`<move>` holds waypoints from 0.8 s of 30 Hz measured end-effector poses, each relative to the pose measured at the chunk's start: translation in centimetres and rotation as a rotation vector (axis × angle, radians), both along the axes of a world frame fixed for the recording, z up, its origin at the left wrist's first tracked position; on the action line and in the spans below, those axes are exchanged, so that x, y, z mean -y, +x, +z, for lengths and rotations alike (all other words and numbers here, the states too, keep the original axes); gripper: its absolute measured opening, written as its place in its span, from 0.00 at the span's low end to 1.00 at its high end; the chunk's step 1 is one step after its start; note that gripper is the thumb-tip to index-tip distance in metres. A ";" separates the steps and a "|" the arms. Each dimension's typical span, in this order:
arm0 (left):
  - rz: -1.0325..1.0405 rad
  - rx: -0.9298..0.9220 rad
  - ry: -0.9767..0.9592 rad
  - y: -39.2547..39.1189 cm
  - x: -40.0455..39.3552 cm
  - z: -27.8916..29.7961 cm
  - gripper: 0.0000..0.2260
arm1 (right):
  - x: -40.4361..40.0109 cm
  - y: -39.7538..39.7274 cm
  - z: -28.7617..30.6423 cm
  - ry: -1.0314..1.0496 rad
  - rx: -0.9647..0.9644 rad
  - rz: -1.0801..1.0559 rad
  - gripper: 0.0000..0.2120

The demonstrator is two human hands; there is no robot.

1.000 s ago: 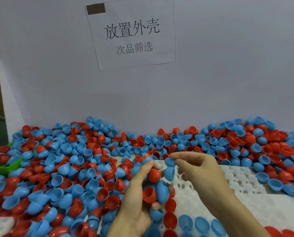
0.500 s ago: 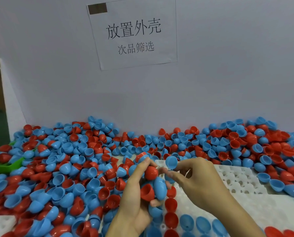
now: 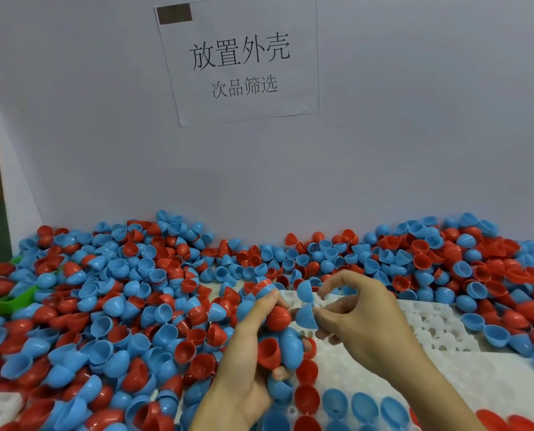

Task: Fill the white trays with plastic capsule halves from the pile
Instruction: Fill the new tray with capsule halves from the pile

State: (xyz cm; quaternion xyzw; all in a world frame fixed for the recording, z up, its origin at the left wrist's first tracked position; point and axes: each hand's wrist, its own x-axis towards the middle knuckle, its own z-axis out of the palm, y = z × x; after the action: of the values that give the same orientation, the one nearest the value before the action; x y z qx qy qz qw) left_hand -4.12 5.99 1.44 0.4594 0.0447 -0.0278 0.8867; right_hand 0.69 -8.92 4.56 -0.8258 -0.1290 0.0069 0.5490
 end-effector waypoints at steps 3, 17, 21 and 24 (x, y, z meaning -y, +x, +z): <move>-0.010 0.012 0.007 0.0 0.1 0.0 0.13 | 0.3 -0.1 0.2 -0.110 0.095 0.087 0.14; 0.300 0.006 -0.093 0.3 -0.8 0.2 0.10 | 1.8 0.6 -0.7 -0.725 0.045 0.081 0.07; 0.294 -0.003 -0.090 0.3 -0.7 0.1 0.10 | 1.3 0.3 -1.7 -0.894 -0.027 0.144 0.10; 0.288 -0.010 -0.097 0.3 -0.7 0.1 0.11 | 1.3 0.2 -1.6 -0.910 0.025 0.099 0.09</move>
State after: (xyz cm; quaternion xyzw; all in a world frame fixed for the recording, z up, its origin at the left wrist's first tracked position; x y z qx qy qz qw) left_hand -3.77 6.72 1.59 0.4045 0.1131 0.0954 0.9025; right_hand 0.92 -10.17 3.00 -0.9757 -0.1589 0.0793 0.1280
